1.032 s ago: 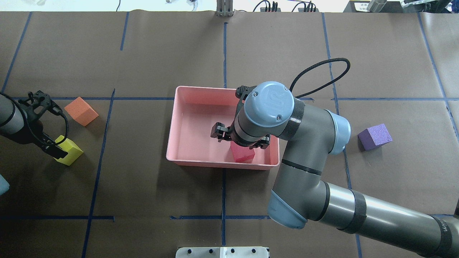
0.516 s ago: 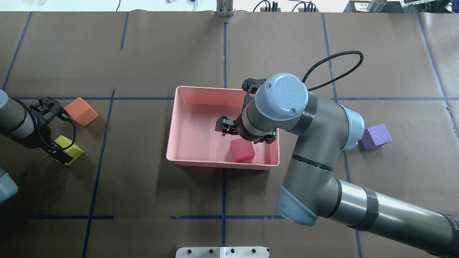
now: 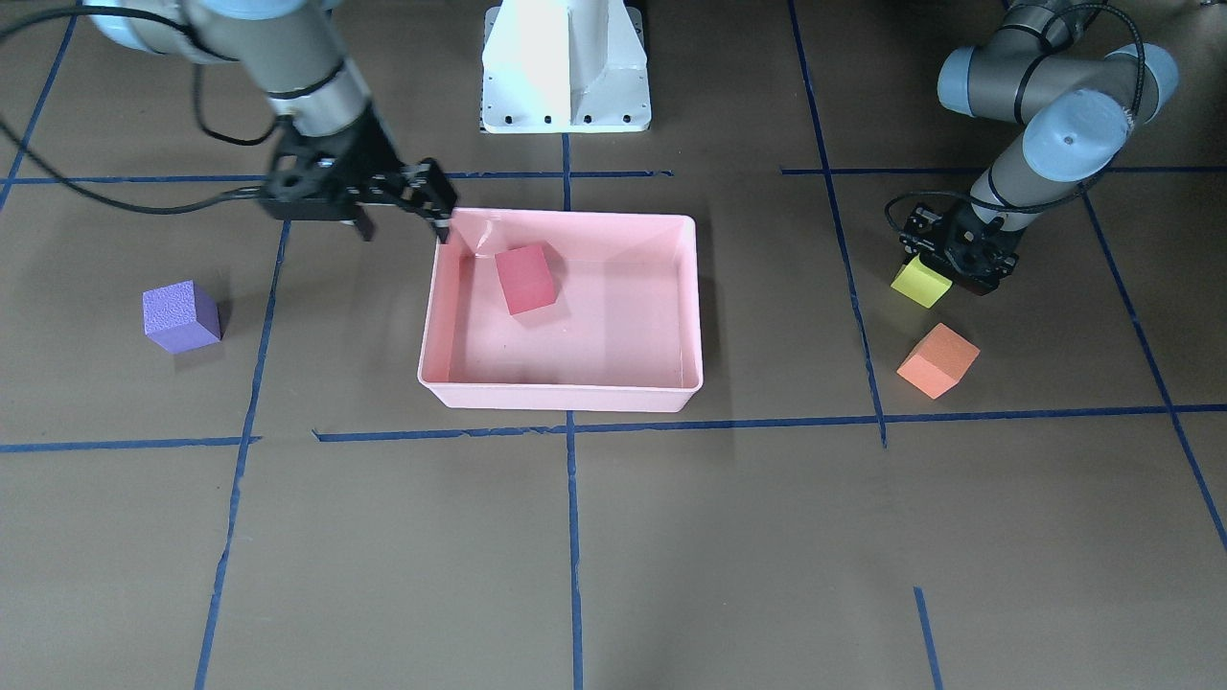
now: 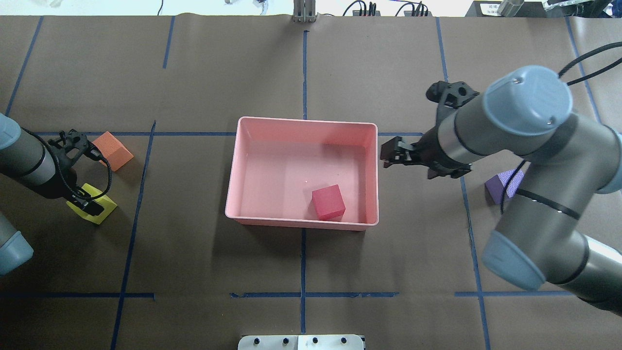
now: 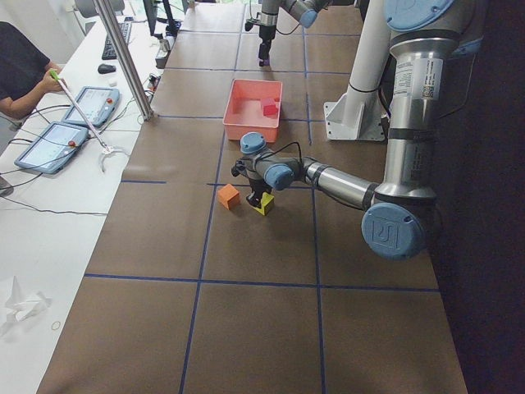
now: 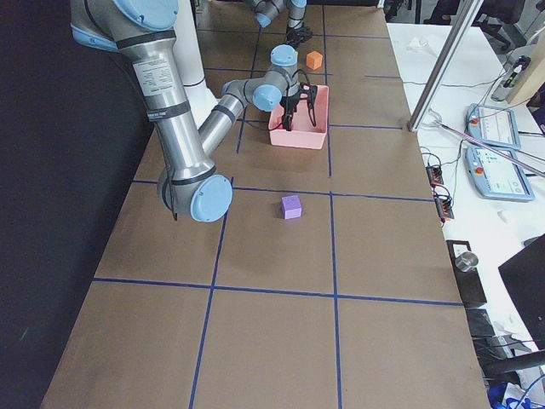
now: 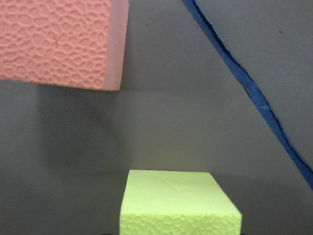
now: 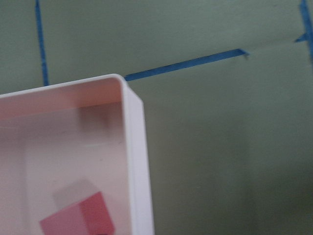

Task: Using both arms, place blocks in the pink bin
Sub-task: 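Release red cube, withdraw right gripper while left grasps yellow cube, then lower yellow cube into bin with left gripper while right grasps purple cube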

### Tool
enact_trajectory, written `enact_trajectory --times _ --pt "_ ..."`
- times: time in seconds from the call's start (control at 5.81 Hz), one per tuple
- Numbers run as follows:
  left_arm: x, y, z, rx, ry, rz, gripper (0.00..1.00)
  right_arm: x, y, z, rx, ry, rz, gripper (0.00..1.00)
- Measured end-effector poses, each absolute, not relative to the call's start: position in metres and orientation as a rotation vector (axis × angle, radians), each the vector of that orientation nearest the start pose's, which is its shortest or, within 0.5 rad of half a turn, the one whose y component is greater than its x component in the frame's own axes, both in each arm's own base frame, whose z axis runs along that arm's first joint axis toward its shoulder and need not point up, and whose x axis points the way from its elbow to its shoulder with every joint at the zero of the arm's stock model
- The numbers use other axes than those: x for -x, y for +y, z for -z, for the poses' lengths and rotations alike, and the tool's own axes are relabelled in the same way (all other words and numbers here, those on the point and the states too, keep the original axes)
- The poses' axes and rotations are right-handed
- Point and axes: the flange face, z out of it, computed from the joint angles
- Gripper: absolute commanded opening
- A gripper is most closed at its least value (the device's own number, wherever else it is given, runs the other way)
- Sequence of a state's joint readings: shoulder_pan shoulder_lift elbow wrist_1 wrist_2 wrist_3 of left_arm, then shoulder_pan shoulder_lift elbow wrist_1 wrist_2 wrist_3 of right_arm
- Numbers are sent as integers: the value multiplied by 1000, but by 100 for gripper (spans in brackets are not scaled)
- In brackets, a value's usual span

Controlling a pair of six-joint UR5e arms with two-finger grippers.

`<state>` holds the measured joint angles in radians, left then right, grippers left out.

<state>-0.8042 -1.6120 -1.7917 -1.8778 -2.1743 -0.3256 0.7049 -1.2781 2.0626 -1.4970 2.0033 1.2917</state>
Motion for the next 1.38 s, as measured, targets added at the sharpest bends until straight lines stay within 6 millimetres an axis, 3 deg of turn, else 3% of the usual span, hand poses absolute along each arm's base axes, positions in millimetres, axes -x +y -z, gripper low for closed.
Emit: enact_trajectory --times 0.17,0.34,0.52,0.69,0.86,1.2,1.38 --pt "-316 -437 -454 -178 867 -512 8 305 -417 -321 -68 -877 -146 100" --pt "-327 -443 -392 -174 961 -415 8 269 -416 -367 -86 -816 -78 100" --pt "-338 -453 -328 -168 1047 -321 8 246 -413 -409 -105 -775 -5 100" --pt "-350 -461 -274 -160 1114 -243 8 237 -412 -444 -122 -754 58 100" --pt "-370 -466 -233 -134 1157 -186 8 238 -415 -471 -140 -748 116 100" --pt "-425 -471 -187 -126 1152 -135 8 247 -423 -497 -168 -742 198 100" --pt "-450 -463 -179 -135 1130 -123 9 253 -428 -504 -172 -736 224 100"
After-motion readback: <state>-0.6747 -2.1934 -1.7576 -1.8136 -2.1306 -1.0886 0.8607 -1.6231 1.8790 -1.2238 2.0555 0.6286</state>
